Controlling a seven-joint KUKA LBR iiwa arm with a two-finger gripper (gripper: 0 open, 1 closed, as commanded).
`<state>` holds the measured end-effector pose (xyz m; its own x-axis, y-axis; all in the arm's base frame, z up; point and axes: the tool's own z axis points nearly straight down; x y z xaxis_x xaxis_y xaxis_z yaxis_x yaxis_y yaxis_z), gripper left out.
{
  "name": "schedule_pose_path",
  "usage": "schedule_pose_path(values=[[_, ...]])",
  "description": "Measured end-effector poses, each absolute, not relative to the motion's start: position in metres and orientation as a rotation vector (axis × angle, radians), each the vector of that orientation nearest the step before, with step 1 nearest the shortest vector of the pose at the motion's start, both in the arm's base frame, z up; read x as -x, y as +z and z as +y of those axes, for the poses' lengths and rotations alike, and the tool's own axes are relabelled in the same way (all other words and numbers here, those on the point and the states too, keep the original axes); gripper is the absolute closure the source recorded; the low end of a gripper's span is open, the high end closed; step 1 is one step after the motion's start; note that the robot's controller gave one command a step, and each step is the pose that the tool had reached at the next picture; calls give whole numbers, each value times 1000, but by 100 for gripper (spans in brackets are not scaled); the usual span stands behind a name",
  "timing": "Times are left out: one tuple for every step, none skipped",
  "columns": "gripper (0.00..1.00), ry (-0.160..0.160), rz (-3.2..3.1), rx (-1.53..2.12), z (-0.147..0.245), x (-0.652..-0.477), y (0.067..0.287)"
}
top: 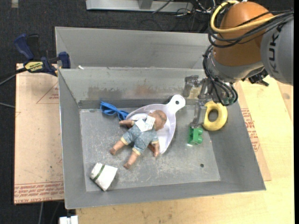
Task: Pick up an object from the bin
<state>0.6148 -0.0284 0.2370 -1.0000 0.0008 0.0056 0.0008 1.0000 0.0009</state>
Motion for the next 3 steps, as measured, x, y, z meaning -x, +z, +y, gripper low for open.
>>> schedule_pose_path(values=[[0, -1, -3144, 1, -28, -616, 242], [0, -2, -3147, 24, 6, -631, 172], [0, -2, -3127, -361, 64, -649, 159]])
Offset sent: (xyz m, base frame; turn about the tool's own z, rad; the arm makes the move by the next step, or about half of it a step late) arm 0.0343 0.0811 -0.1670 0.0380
